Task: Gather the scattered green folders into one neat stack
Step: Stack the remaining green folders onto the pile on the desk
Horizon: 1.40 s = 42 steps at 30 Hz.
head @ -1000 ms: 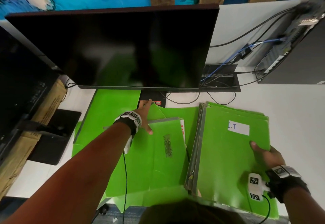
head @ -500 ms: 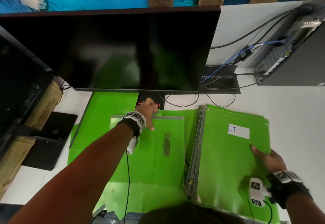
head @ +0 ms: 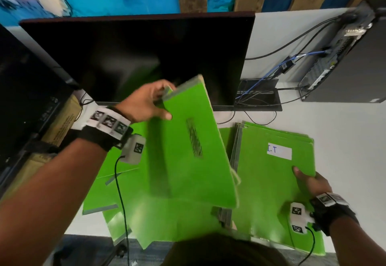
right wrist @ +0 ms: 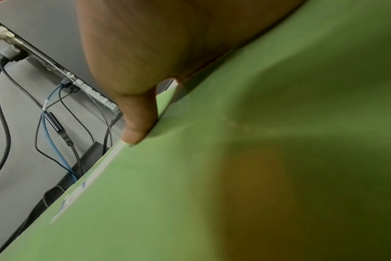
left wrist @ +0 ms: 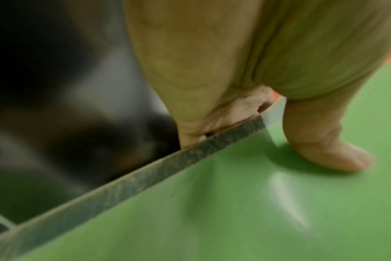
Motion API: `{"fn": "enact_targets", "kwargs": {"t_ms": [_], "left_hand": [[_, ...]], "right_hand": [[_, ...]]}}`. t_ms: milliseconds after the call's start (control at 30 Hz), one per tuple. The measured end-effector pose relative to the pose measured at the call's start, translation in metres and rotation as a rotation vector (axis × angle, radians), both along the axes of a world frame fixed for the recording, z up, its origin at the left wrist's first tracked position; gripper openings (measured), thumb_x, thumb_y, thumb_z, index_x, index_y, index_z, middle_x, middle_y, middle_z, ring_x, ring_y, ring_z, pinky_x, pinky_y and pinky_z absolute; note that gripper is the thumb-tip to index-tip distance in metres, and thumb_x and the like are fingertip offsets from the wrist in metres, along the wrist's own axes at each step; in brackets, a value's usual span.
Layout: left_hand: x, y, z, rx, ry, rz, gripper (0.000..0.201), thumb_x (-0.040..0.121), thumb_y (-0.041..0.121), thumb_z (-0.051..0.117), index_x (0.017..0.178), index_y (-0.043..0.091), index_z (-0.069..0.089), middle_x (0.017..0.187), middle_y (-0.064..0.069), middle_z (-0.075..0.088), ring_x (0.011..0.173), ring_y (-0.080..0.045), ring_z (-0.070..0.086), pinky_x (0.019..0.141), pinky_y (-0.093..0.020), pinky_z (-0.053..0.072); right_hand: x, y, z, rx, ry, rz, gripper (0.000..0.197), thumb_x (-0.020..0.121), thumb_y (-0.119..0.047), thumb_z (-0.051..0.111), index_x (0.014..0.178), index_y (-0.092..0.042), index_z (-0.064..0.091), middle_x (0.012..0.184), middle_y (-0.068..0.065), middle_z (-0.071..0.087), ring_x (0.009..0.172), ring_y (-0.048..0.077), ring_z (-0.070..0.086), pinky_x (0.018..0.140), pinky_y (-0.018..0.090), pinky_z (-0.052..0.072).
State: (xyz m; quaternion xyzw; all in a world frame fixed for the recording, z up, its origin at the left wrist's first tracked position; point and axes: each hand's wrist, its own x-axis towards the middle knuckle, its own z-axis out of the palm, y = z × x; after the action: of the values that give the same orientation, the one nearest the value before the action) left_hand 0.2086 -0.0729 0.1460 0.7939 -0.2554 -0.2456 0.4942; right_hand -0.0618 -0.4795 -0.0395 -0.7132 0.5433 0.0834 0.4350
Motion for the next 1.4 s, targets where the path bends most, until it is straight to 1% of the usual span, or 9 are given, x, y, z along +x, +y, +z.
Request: {"fn": "enact_targets", "kwargs": {"t_ms": [167, 333, 433, 500, 667, 867, 1000, 1267, 1400], "left_hand": [[-0.028, -0.029, 0.055, -0.366, 0.041, 0.075, 0.046, 0.062, 0.037, 0.087, 0.103, 0.025, 0.072, 0.103, 0.007, 0.074, 0.097, -0.011, 0.068, 0.086, -0.031, 0.054], [-0.044, -0.082, 0.034, -0.535, 0.19, 0.097, 0.044, 0.066, 0.025, 0.085, 0.107, 0.017, 0.071, 0.109, -0.003, 0.073, 0.103, -0.02, 0.068, 0.088, -0.037, 0.053], [-0.057, -0.114, -0.001, -0.441, 0.234, 0.122, 0.05, 0.072, 0.013, 0.079, 0.12, 0.006, 0.062, 0.118, -0.01, 0.069, 0.112, -0.025, 0.064, 0.097, -0.041, 0.05], [-0.067, -0.132, -0.029, -0.323, 0.216, 0.143, 0.053, 0.077, 0.002, 0.07, 0.128, 0.0, 0.053, 0.127, -0.016, 0.063, 0.119, -0.027, 0.06, 0.102, -0.044, 0.047], [-0.083, -0.152, -0.104, -0.116, 0.179, 0.177, 0.064, 0.068, 0.001, 0.078, 0.126, 0.008, 0.052, 0.126, -0.008, 0.063, 0.119, -0.025, 0.059, 0.105, -0.051, 0.043], [-0.117, -0.157, -0.144, 0.251, 0.133, 0.272, 0.082, 0.083, 0.007, 0.07, 0.152, 0.016, 0.025, 0.149, -0.003, 0.041, 0.133, -0.022, 0.044, 0.103, -0.022, 0.033], [-0.135, -0.15, -0.152, 0.486, 0.196, 0.216, 0.085, 0.088, 0.009, 0.062, 0.154, 0.014, 0.009, 0.154, -0.01, 0.034, 0.133, -0.028, 0.046, 0.096, -0.024, 0.039], [-0.159, -0.156, -0.16, 0.398, 0.34, 0.241, 0.085, 0.093, 0.012, 0.057, 0.155, 0.016, -0.001, 0.16, -0.006, 0.021, 0.136, -0.025, 0.041, 0.085, -0.017, 0.034], [-0.153, -0.14, -0.155, 0.291, 0.393, 0.254, 0.084, 0.091, 0.01, 0.06, 0.154, 0.014, 0.006, 0.161, -0.004, 0.015, 0.145, -0.021, 0.023, 0.109, -0.023, 0.024]], "right_hand": [[-0.004, 0.002, 0.002, 0.04, -0.054, 0.007, 0.052, 0.083, -0.042, 0.067, 0.121, -0.007, 0.063, 0.118, 0.021, 0.065, 0.086, 0.028, 0.056, 0.083, 0.035, 0.046], [-0.007, 0.001, 0.007, 0.076, -0.074, 0.013, 0.045, 0.085, -0.035, 0.066, 0.119, -0.005, 0.063, 0.114, 0.02, 0.066, 0.086, 0.03, 0.058, 0.079, 0.035, 0.045], [-0.009, -0.001, 0.009, 0.052, -0.07, 0.082, 0.034, 0.088, -0.021, 0.062, 0.116, -0.001, 0.064, 0.113, 0.024, 0.066, 0.085, 0.027, 0.056, 0.078, 0.035, 0.045], [-0.012, -0.003, 0.01, 0.06, -0.085, 0.13, 0.042, 0.08, -0.03, 0.066, 0.113, -0.004, 0.065, 0.11, 0.021, 0.067, 0.083, 0.027, 0.057, 0.077, 0.035, 0.047], [-0.012, -0.012, 0.008, 0.11, -0.067, 0.191, 0.045, 0.088, -0.034, 0.063, 0.122, -0.005, 0.061, 0.119, 0.021, 0.064, 0.086, 0.024, 0.055, 0.076, 0.031, 0.042], [-0.01, -0.014, -0.001, 0.088, -0.048, 0.161, 0.057, 0.095, -0.051, 0.04, 0.127, -0.006, 0.057, 0.128, 0.018, 0.059, 0.104, 0.031, 0.058, 0.091, 0.033, 0.042], [-0.008, -0.013, -0.007, 0.098, -0.053, 0.126, 0.071, 0.093, -0.061, 0.027, 0.131, -0.009, 0.055, 0.133, 0.019, 0.056, 0.119, 0.033, 0.054, 0.097, 0.036, 0.038], [0.011, 0.009, -0.002, 0.194, -0.254, 0.057, 0.047, 0.087, -0.041, 0.062, 0.12, -0.007, 0.06, 0.11, 0.013, 0.066, 0.091, 0.027, 0.061, 0.082, 0.035, 0.047], [0.025, 0.014, -0.003, 0.154, -0.187, 0.102, 0.05, 0.09, -0.042, 0.058, 0.125, -0.006, 0.057, 0.12, 0.018, 0.063, 0.099, 0.031, 0.06, 0.082, 0.033, 0.043]]}}
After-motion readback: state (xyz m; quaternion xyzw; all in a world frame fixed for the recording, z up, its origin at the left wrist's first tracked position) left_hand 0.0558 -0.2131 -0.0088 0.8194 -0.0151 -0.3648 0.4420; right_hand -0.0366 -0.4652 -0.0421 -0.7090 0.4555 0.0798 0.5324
